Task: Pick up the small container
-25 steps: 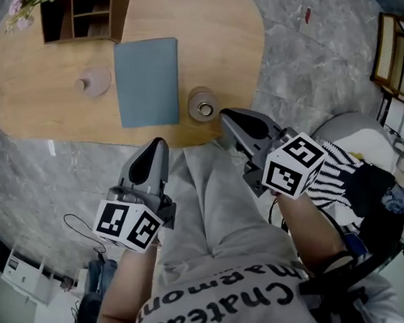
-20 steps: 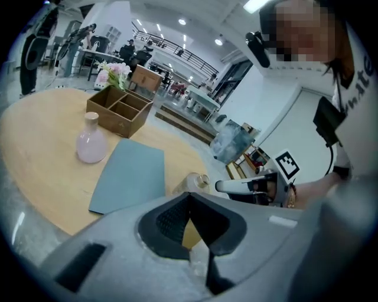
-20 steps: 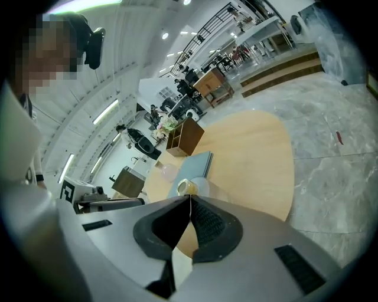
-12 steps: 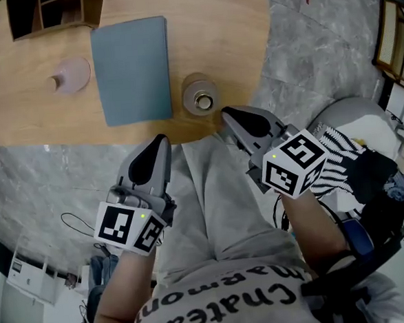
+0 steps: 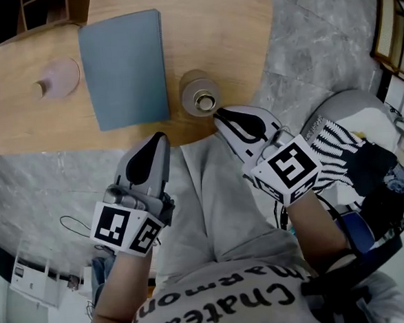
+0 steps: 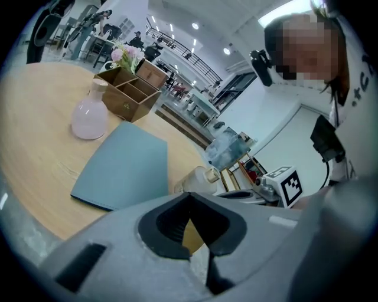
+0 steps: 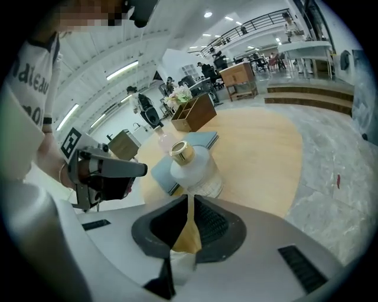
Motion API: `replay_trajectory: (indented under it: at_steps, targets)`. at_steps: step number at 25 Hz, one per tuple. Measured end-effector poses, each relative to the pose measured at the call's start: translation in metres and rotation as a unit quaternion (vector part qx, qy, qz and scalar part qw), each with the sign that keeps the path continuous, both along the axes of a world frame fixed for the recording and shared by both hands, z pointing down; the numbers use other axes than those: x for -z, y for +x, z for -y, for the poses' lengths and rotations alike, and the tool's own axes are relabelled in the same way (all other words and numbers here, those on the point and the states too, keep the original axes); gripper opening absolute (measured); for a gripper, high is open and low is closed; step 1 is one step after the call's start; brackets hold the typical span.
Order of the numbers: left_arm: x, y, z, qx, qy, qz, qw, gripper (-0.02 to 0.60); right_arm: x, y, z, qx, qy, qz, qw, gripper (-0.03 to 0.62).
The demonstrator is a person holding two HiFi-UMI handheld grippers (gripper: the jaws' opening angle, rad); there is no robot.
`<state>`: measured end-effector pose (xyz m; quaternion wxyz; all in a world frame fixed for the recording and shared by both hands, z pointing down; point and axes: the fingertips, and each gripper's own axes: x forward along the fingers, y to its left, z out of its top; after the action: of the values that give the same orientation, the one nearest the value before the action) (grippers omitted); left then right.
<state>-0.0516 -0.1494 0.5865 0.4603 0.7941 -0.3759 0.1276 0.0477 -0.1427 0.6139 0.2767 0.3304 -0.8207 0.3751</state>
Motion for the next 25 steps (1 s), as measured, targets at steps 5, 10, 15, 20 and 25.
replay_trajectory:
  at_steps: [5,10,15,20,25]
  targets:
    - [-0.004,-0.002,0.004,-0.011,0.007,0.003,0.9999,0.015,-0.004,-0.001,0.005,0.005,0.013,-0.009,1.0,0.036]
    - [-0.006,-0.008,0.008,-0.007,0.012,-0.002,0.9999,0.015,-0.009,-0.003,0.014,0.012,0.021,-0.011,1.0,0.219]
    - [-0.005,-0.009,0.004,-0.003,0.014,-0.012,0.9998,0.015,-0.003,-0.012,0.021,0.023,0.045,-0.001,0.999,0.284]
    - [-0.007,-0.01,0.004,-0.01,0.022,-0.019,0.9995,0.015,-0.005,-0.02,0.03,0.028,0.08,-0.012,0.996,0.324]
    - [-0.01,-0.009,0.011,-0.023,0.045,-0.016,0.9986,0.015,-0.005,-0.021,0.041,0.02,0.127,-0.02,0.992,0.351]
